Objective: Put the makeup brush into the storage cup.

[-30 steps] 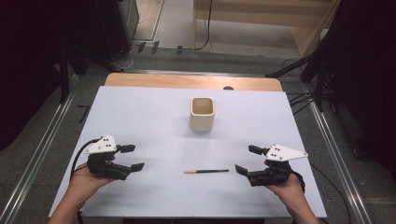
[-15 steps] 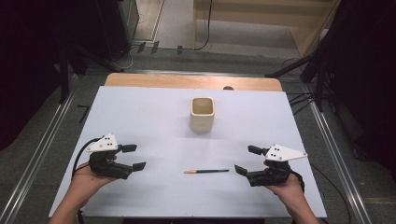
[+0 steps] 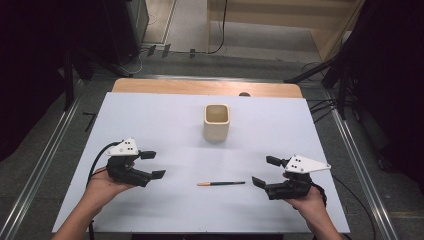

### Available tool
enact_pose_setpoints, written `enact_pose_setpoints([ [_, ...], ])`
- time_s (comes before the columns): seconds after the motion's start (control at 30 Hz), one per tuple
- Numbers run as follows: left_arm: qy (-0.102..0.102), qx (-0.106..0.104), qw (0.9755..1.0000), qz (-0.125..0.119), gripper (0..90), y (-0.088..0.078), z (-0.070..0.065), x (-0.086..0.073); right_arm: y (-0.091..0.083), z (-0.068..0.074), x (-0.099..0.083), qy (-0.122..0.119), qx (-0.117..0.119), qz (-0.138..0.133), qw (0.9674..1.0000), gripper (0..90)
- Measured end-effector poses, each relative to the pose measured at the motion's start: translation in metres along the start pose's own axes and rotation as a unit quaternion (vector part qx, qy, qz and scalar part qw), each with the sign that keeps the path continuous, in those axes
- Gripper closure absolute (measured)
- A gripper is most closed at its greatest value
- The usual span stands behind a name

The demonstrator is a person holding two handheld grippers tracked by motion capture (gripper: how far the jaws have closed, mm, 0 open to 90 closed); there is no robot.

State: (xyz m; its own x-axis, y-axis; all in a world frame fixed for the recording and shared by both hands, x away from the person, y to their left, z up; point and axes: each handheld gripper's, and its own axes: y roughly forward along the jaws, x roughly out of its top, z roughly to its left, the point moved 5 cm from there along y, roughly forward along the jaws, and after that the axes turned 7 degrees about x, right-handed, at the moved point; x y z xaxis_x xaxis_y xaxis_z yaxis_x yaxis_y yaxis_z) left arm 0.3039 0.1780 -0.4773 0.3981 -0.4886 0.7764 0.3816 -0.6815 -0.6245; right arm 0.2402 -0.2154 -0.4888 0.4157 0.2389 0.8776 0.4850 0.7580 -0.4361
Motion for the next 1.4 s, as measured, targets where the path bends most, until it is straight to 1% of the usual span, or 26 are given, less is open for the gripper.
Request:
enact_pose_setpoints([
  [0.1, 0.002, 0.000, 1.0000, 0.002, 23.6, 0.004, -0.002, 0.003, 0.000, 0.000, 0.000, 0.000, 0.000, 0.000, 1.0000, 13.9],
  [0.17, 0.008, -0.002, 1.0000, 0.002, 23.6, 0.006, -0.004, 0.006, 0.001, 0.000, 0.000, 0.001, 0.001, 0.000, 1.0000, 13.9],
  [0.2, 0.009, -0.003, 1.0000, -0.003, 23.6, 0.007, -0.005, 0.008, 0.001, 0.000, -0.001, 0.001, 0.000, 0.001, 1.0000, 13.9],
  [0.27, 0.011, -0.005, 0.9999, -0.004, 23.6, 0.009, -0.006, 0.009, 0.001, 0.000, -0.001, 0.000, 0.000, 0.002, 1.0000, 13.9],
  [0.53, 0.021, -0.007, 0.9997, 0.011, 23.6, 0.017, -0.010, 0.016, 0.002, -0.001, -0.002, 0.004, -0.003, 0.004, 1.0000, 13.9],
  [0.67, 0.032, -0.006, 0.9993, 0.020, 23.6, 0.022, -0.013, 0.020, 0.002, -0.002, -0.003, 0.005, -0.004, 0.007, 1.0000, 13.9],
  [0.8, 0.034, -0.009, 0.9990, 0.028, 23.6, 0.025, -0.016, 0.022, 0.002, -0.002, -0.003, 0.006, -0.005, 0.009, 0.9999, 13.9],
  [0.9, 0.040, -0.011, 0.9985, 0.034, 23.6, 0.027, -0.019, 0.025, 0.002, -0.002, -0.003, 0.006, -0.005, 0.011, 0.9999, 13.9],
  [1.03, 0.047, -0.015, 0.9983, 0.030, 23.6, 0.030, -0.022, 0.030, 0.003, -0.003, -0.004, 0.006, -0.006, 0.011, 0.9999, 14.0],
  [1.17, 0.047, -0.019, 0.9983, 0.028, 23.6, 0.033, -0.025, 0.033, 0.002, -0.003, -0.003, 0.009, -0.001, 0.007, 0.9999, 13.9],
  [1.27, 0.047, -0.024, 0.9983, 0.024, 23.6, 0.036, -0.028, 0.035, 0.001, -0.003, -0.003, 0.010, -0.001, 0.005, 0.9999, 14.0],
  [1.4, 0.049, -0.027, 0.9981, 0.026, 23.6, 0.040, -0.030, 0.037, 0.002, -0.003, -0.003, 0.010, -0.001, 0.006, 0.9999, 14.0],
])
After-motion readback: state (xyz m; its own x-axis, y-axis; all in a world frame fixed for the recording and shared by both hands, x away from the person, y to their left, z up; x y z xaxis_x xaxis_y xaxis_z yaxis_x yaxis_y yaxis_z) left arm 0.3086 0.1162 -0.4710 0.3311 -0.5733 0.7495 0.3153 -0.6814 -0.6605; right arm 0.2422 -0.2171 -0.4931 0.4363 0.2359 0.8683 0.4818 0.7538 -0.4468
